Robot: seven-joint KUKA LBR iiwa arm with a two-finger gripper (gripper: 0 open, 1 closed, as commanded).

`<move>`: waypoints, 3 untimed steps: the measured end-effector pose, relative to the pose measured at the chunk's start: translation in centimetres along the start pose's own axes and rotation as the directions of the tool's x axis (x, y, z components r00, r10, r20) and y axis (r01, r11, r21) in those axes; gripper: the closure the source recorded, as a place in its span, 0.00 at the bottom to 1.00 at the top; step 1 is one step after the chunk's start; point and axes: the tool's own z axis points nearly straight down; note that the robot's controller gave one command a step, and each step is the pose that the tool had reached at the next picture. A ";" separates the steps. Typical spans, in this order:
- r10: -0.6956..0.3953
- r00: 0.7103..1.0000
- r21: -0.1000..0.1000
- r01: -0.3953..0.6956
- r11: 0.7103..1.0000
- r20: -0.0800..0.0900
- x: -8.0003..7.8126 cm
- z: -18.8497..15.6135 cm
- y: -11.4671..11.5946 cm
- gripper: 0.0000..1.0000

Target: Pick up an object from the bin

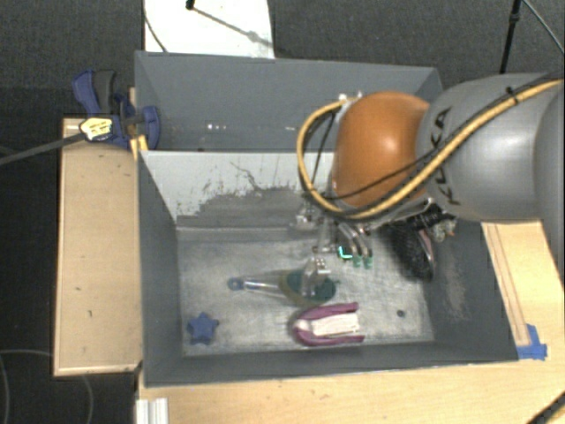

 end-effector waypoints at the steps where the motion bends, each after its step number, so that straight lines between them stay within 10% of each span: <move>1: -0.240 0.971 0.001 0.240 0.971 0.013 -1.7 8.8 0.9 0.00; 2: -0.236 0.972 0.000 0.236 0.972 0.019 -1.9 8.6 0.9 1.00; 3: -0.244 0.970 0.002 0.244 0.970 0.015 -1.3 -5.5 1.3 1.00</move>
Offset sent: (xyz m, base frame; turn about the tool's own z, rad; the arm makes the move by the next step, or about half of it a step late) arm 0.0140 0.0081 -0.0908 -0.2427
